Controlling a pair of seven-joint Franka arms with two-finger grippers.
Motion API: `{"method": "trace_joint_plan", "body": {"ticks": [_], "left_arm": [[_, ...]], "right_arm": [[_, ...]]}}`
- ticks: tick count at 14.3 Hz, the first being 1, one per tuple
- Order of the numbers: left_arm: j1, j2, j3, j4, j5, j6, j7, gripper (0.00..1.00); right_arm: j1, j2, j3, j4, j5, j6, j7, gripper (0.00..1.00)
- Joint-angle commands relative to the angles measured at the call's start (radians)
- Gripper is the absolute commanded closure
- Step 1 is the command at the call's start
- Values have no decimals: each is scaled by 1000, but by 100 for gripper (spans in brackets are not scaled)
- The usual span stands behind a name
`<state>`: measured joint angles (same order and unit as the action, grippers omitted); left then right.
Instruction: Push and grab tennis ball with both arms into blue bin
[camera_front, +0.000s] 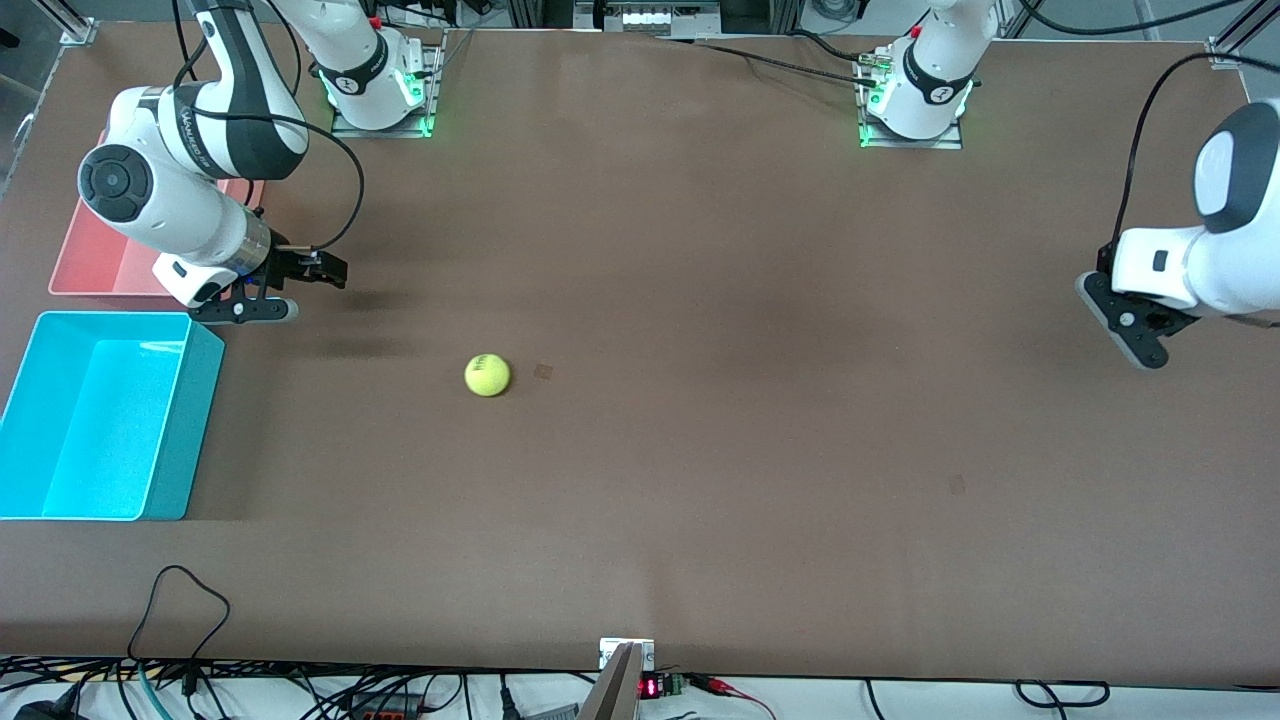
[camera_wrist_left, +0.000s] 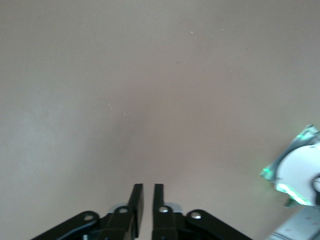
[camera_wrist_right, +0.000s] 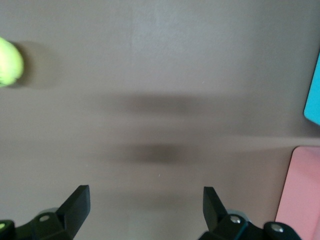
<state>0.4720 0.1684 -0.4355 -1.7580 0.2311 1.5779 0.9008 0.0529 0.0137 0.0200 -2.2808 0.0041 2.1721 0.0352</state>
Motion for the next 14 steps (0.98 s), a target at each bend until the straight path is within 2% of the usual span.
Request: {"method": "trace_joint_plan", "body": {"ticks": [1,3,4,5,6,7,8,9,11,14], "left_arm": [[-3,-4,-40,107,-3,-142,-120,0],[-7,-4,-63,169,-6,-191,-181,0],[-39,-22,-60,170,-21,-199,-222,0],[-99,-36,-20,175,-45,-206,-267,0],[-177,-56,79,175,-88,-202,-305,0],[-310,-75,218,175,-139,-199,-350,0],[-394,-78,319,176,-166,-197,-394,0],[-439,-78,377,175,-188,-191,-449,0],[-479,-102,422,160,-208,-80,-605,0],[-532,-147,443,101,-207,48,-923,0]], "right_arm": [[-13,-15,3,-26,-6,93,-18,0],[-12,12,3,-20,-6,127,-18,0],[-12,29,3,-19,-6,153,-20,0],[-12,46,3,-14,-6,175,-21,0],[-15,70,3,-14,-6,205,-24,0],[-15,84,3,-14,-6,233,-34,0],[-15,103,3,-11,-6,254,-37,0],[-15,118,3,-3,-6,282,-37,0],[-16,158,3,29,-6,310,-37,0],[-16,222,3,70,-3,314,-37,0]]}}
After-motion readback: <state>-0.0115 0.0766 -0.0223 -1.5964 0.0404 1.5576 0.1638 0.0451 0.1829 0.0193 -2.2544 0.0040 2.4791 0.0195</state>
